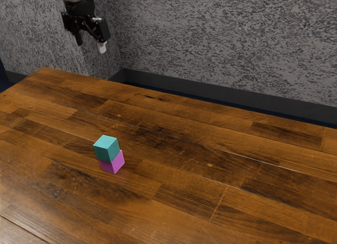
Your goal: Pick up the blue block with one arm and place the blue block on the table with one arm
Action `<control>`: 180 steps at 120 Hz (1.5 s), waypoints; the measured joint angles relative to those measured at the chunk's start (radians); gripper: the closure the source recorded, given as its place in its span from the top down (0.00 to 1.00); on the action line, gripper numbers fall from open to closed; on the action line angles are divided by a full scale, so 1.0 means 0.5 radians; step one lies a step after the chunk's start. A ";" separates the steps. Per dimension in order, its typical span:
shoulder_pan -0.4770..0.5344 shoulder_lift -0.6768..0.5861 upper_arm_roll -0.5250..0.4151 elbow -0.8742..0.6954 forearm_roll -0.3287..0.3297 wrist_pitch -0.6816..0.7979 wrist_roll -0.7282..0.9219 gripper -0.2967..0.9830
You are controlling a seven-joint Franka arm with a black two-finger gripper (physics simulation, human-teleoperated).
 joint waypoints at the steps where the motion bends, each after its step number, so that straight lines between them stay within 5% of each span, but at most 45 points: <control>1: 0.000 0.001 0.000 -0.001 -0.001 0.002 -0.002 0.77; 24: 0.002 -0.005 0.027 -0.121 -0.008 0.029 -0.033 0.77; 44: 0.023 -0.336 0.032 -1.072 -0.019 0.367 -0.057 0.77; 77: 0.093 -0.467 0.031 -1.830 -0.072 1.071 -0.089 0.77; 115: 0.112 -0.277 0.030 -1.895 -0.124 1.623 -0.097 0.77; 180: 0.138 -0.103 0.031 -1.951 -0.246 1.865 -0.058 0.77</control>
